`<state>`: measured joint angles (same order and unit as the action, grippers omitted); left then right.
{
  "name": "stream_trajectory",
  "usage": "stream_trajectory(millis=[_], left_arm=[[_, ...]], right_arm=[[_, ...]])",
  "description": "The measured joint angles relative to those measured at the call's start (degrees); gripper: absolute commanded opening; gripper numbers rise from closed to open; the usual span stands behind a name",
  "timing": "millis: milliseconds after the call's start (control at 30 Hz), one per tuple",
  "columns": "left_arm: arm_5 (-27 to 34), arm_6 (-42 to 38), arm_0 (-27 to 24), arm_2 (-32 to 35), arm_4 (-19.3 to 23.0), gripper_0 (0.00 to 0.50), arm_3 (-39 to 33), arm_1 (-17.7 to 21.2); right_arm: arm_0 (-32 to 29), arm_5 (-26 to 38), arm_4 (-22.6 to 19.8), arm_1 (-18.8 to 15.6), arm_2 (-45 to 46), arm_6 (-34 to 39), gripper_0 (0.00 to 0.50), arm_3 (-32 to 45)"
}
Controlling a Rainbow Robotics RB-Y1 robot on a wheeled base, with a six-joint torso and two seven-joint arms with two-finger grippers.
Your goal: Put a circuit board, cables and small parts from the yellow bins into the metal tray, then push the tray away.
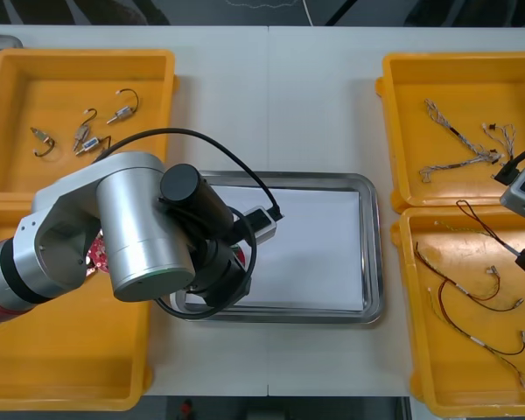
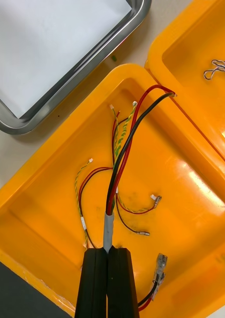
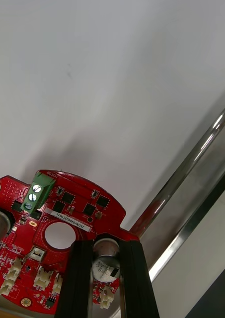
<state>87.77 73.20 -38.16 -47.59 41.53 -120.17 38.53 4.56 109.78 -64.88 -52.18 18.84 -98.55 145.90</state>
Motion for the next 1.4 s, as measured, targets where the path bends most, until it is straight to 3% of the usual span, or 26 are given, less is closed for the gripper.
stream_trajectory(millis=[200,400,433,500,567,633,933,1400], left_arm=[[-4.37,0.0,0.0,-2.85,-2.39,0.001,2.87,-0.01],[-5.0,-0.01,0.0,-4.03,-3.29,0.006,3.52,-0.02],[-5.01,-0.01,0.0,-4.04,-3.29,0.046,3.52,-0.02],[-5.02,-0.01,0.0,-4.04,-3.3,0.218,3.52,-0.02],[-5.03,-0.01,0.0,-4.04,-3.3,0.301,3.53,-0.02],[-5.03,-0.02,0.0,-4.07,-3.31,0.5,3.53,-0.02],[-5.06,-0.05,0.0,-4.95,-4.55,0.5,3.53,-0.02],[-3.95,-0.17,-0.03,-4.11,-4.73,0.5,2.38,-0.06]], right_arm=[[0.0,0.0,-0.01,0.0,0.0,0.0,0.0,0.02],[0.0,0.0,-0.01,0.0,0.0,0.0,0.0,0.02],[0.0,0.0,-0.01,0.0,0.0,0.0,0.0,0.02],[0.0,0.0,-0.01,0.0,0.0,0.0,0.0,0.02],[0.0,0.0,-0.03,0.0,0.0,0.0,0.0,0.02],[0.0,0.0,-0.07,0.0,0.0,0.0,0.0,0.03],[0.27,0.0,-1.56,0.0,0.0,0.0,0.0,0.03],[7.58,0.01,-9.89,-1.26,-1.33,0.0,0.0,0.1]])
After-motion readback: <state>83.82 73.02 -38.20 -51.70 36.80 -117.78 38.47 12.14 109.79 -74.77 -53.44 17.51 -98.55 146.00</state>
